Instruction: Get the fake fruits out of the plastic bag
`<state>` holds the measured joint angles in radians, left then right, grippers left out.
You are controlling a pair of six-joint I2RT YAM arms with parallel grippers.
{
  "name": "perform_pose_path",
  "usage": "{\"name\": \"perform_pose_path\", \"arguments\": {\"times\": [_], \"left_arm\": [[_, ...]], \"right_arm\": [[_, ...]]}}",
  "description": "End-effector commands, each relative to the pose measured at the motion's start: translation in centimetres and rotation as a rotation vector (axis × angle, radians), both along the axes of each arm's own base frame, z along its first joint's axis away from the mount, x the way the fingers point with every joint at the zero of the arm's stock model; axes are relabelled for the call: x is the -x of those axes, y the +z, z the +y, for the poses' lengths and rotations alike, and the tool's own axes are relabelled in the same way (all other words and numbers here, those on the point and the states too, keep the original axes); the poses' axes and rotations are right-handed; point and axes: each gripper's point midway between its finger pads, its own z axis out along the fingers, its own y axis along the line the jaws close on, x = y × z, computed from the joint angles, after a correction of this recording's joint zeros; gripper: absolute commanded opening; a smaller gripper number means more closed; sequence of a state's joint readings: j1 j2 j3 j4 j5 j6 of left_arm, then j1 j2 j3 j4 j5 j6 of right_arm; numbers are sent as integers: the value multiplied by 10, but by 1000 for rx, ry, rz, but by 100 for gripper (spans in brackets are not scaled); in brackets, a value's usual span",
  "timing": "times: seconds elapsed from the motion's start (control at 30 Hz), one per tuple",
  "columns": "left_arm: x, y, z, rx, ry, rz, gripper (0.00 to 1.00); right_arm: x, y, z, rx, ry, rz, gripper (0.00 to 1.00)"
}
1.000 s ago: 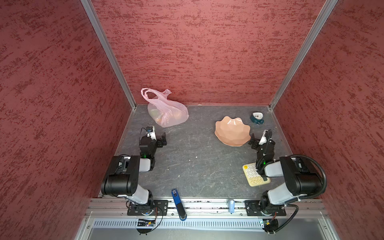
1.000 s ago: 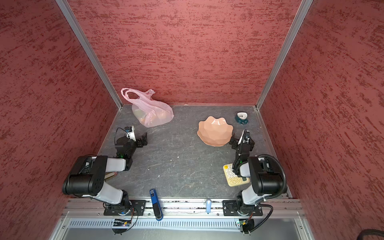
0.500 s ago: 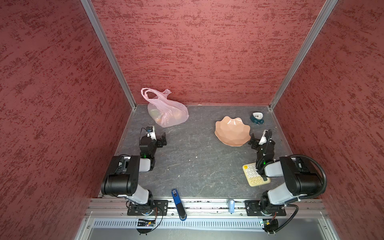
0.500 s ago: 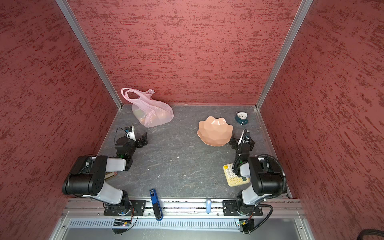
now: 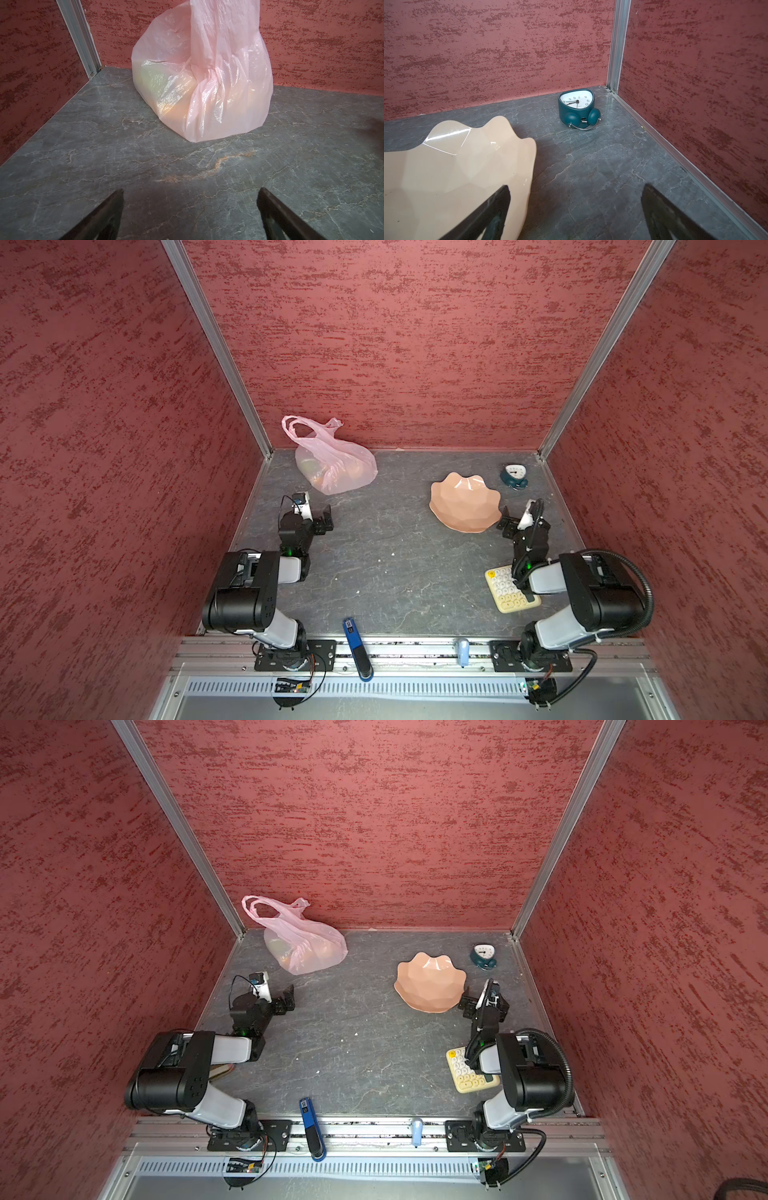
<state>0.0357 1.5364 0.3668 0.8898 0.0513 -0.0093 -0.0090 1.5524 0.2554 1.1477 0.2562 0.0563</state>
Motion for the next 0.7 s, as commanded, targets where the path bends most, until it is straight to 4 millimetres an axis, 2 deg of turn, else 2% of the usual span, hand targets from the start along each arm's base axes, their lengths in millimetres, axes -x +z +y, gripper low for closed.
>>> {"name": "perform_pose_path", "arguments": {"times": [0.0,0.1,0.2,0.23,0.27,0.33,0.43,0.5,0.57,0.67], "left_arm": [[-3,6,1,-8,-7,-16,99],[-1,13,-6,-19,-46,-33,99],[3,29,0,-20,3,-32,99],[4,39,7,-19,48,-31,99],[6,47,14,-11,92,-26,99],[14,61,38,76,242,30,99],[42,64,80,365,510,105,99],[51,63,91,542,537,100,99],[53,70,90,634,506,107,99],[50,85,78,628,464,170,99]], "right_arm": [[-5,14,-1,0,6,-46,99],[-4,14,0,-1,7,-49,99],[-6,25,3,6,28,-48,99],[-9,25,6,15,50,-22,99],[-11,39,9,22,68,-27,99],[-13,51,3,-30,26,11,99],[2,70,-16,-183,-121,-13,99],[17,75,-27,-248,-209,-14,99],[23,75,-26,-290,-220,33,99],[17,76,-11,-325,-150,123,99]]}}
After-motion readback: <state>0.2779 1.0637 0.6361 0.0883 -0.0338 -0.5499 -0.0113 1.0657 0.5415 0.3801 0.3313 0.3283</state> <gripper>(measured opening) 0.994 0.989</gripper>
